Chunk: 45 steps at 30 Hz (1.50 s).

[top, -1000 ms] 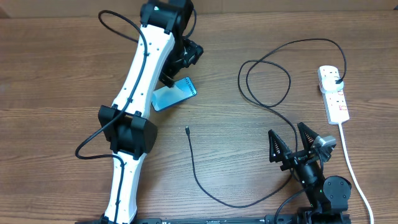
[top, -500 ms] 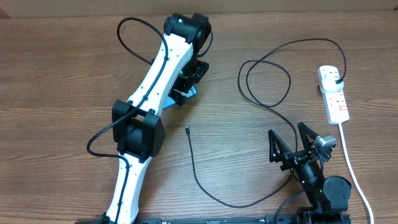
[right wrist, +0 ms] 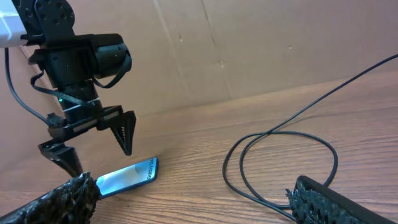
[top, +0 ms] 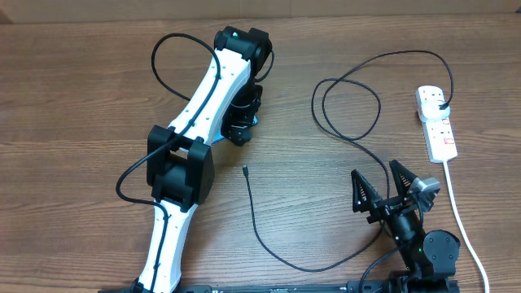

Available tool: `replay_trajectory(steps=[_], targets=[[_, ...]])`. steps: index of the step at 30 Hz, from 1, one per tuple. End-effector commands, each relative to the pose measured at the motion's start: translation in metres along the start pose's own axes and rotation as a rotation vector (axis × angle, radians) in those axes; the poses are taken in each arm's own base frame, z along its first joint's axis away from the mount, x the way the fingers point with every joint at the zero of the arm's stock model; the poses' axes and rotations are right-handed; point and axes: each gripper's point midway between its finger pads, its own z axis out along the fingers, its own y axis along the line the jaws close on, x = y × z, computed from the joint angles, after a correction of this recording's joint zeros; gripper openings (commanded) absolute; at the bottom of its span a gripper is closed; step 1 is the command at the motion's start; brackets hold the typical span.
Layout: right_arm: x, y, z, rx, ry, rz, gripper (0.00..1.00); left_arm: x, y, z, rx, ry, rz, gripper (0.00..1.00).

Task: Plug charger to phone and switch on socket

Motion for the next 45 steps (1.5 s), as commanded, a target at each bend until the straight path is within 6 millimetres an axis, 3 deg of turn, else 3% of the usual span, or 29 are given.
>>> replay_trajectory(steps=[1,8,14,20,37,45], targets=[[0.002,-0.001,0.0,-0.003,-0.001,0.0,1.0,-0.008,-0.006,0.002,0.014,-0.007,-0.149,1.0],[0.002,-0.001,0.0,-0.002,-0.002,0.0,1.0,-0.024,-0.009,0.008,0.004,-0.02,-0.273,1.0],[0.002,-0.001,0.0,-0.003,-0.001,0.0,1.0,-0.034,-0.034,0.02,0.081,-0.002,-0.298,1.0],[0.002,-0.001,0.0,-0.002,-0.002,0.0,1.0,-0.039,-0.045,0.032,0.124,-0.022,-0.301,1.0],[0.002,-0.001,0.0,-0.002,-0.002,0.0,1.0,-0.055,-0.041,0.063,0.098,-0.079,-0.314,1.0],[0.002,-0.001,0.0,-0.002,-0.002,0.0,1.0,-0.063,-0.045,0.064,0.123,-0.121,-0.315,1.0]])
